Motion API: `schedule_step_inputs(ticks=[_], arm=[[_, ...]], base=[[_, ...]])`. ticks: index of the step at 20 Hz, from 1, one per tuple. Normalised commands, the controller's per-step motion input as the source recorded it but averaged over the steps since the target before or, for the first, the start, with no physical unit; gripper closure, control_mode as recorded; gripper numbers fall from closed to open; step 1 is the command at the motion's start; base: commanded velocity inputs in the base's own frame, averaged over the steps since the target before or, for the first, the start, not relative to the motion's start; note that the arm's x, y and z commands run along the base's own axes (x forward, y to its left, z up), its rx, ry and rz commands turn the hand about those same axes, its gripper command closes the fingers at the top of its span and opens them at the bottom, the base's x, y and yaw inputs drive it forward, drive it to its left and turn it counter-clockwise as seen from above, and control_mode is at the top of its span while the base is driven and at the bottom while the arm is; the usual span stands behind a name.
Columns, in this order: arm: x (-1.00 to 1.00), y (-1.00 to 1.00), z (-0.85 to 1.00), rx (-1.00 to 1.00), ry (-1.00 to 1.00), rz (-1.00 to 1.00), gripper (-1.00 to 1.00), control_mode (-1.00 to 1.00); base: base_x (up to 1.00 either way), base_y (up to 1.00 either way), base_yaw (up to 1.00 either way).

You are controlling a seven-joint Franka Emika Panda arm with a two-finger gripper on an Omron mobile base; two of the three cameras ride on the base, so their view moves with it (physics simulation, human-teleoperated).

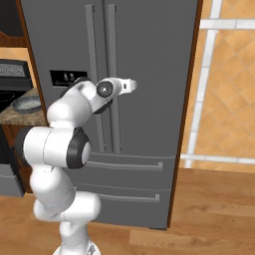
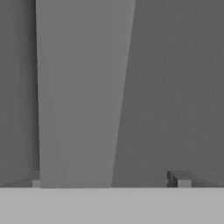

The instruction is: Grab a lemon wedge from the fridge and one ice cube from the ice bowl, and put them in the glass of lemonade.

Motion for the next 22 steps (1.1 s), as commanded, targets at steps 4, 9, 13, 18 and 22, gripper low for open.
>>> schedule_step_inputs(ticks=[4,9,13,18,22], arm=[[0.33,0.00,-0.02,0.00,0.01,0.00,1.00,-1.00],[-0.58,-0.58,0.00,0.00,0.14,-0.04,1.00,-1.00],[-1.00,-0.99,0.00,0.00,0.18,-0.12,1.00,-1.00],[-0.95,-1.00,0.00,0.00,0.16,-0.11,1.00,-1.00],[-0.88,-1.00,0.00,0.01,0.18,-0.11,1.00,-1.00]], base=[[0.00,0.00,0.00],[0.00,0.00,0.00],[0.00,0.00,0.00],[0.00,0.00,0.00],[0.00,0.00,0.00]])
